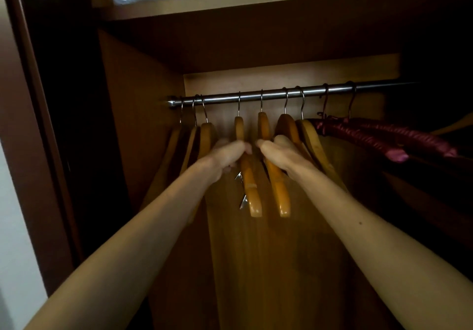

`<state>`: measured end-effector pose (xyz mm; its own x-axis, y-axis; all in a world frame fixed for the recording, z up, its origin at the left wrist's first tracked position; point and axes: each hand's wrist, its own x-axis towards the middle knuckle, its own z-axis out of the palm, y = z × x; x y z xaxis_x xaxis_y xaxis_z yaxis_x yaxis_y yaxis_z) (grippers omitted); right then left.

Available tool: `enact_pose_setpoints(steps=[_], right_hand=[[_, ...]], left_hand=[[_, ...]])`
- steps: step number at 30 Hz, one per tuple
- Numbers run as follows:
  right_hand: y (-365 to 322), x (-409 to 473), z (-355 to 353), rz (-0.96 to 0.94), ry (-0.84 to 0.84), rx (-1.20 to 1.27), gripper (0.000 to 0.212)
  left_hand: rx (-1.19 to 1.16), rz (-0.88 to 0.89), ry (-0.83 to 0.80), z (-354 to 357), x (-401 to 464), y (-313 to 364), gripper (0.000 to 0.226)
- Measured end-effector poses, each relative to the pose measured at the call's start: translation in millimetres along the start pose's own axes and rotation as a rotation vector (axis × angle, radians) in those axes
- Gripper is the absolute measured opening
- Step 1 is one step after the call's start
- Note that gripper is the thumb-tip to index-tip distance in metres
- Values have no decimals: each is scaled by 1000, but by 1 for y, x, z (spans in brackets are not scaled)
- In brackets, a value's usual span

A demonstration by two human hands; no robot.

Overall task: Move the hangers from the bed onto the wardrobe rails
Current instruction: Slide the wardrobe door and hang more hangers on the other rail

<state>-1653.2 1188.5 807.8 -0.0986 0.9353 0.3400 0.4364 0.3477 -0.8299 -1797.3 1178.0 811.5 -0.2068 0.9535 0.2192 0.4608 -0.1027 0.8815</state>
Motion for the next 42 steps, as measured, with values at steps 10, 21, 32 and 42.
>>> enact_pose_setpoints(steps=[10, 21, 32, 42], right_hand=[[15, -22, 0, -46, 13, -143, 28], [67, -119, -1, -74, -82, -39, 59], [222, -231, -35, 105, -130, -92, 15], [331, -296, -76, 445, -9, -211, 16]], left_hand=[[101, 126, 77, 16, -16, -15, 26], [-65, 139, 190, 51, -102, -65, 49], [-85, -54, 48, 181, -210, -159, 33], [189, 69, -439, 322, -232, -156, 33]])
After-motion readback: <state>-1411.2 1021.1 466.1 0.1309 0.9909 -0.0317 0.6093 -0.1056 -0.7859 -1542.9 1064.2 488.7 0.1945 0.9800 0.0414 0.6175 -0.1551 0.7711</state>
